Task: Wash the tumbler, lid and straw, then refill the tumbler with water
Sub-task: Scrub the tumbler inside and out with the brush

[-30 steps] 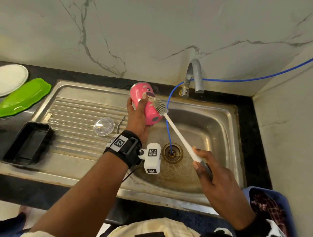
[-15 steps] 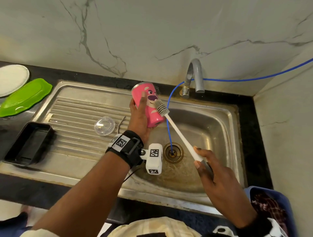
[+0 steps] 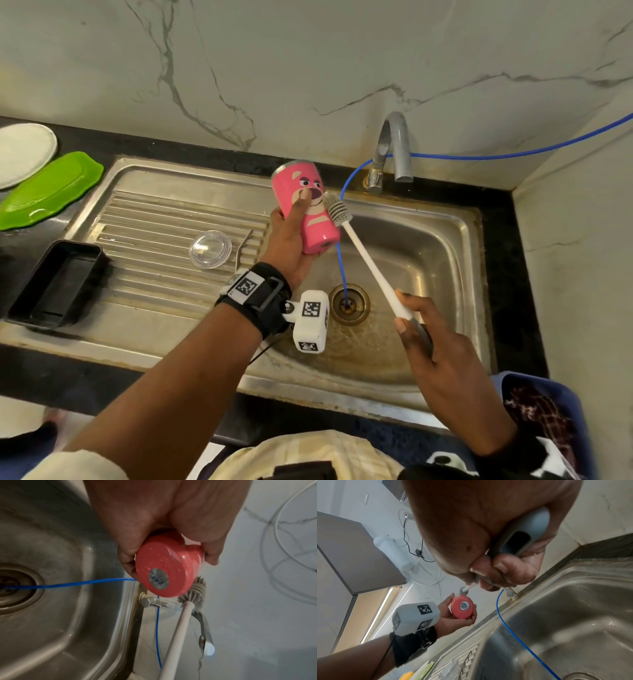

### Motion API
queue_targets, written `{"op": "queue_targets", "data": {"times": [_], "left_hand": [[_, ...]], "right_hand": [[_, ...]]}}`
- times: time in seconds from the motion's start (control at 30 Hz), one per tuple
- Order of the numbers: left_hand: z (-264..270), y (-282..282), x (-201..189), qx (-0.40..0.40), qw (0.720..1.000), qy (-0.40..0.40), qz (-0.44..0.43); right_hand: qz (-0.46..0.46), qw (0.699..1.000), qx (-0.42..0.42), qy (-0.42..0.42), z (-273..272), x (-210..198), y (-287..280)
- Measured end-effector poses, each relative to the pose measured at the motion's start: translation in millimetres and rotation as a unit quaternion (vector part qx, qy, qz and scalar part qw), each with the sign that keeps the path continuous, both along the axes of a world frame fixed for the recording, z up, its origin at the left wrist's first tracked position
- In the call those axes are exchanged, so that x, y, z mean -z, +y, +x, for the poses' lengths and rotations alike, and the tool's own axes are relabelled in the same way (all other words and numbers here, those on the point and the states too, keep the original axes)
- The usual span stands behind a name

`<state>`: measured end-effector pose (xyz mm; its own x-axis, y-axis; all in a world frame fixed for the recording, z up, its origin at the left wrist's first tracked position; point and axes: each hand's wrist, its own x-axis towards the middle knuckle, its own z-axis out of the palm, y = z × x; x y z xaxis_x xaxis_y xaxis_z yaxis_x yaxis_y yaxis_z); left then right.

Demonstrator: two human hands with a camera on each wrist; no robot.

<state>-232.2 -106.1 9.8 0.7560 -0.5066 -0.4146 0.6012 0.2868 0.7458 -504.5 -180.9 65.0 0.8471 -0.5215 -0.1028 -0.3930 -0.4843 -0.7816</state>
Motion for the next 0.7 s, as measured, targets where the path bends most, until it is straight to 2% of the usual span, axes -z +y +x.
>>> {"op": "queue_targets", "data": {"times": [0.2,0.3,0.5,0.7], "left_hand": [[3,1,-1,-0.013,0.998,0.006,-0.056],[6,5,-6,-0.022,0.998,0.016,-0.051],[-6,4,-10,0.03,0.998,0.019,-0.058],[10,9,-6,-0.013,0.999,0.029,-0.044]], "right_hand": [[0.012,1.0,-0.003,0.009,-7,-1,5],[0.017,1.0,-0.003,0.007,-10,2,6],[0.007,1.0,0.002,0.001,3,0,-1],[0.029,1.0,-0.004,0.003,-10,3,6]]}}
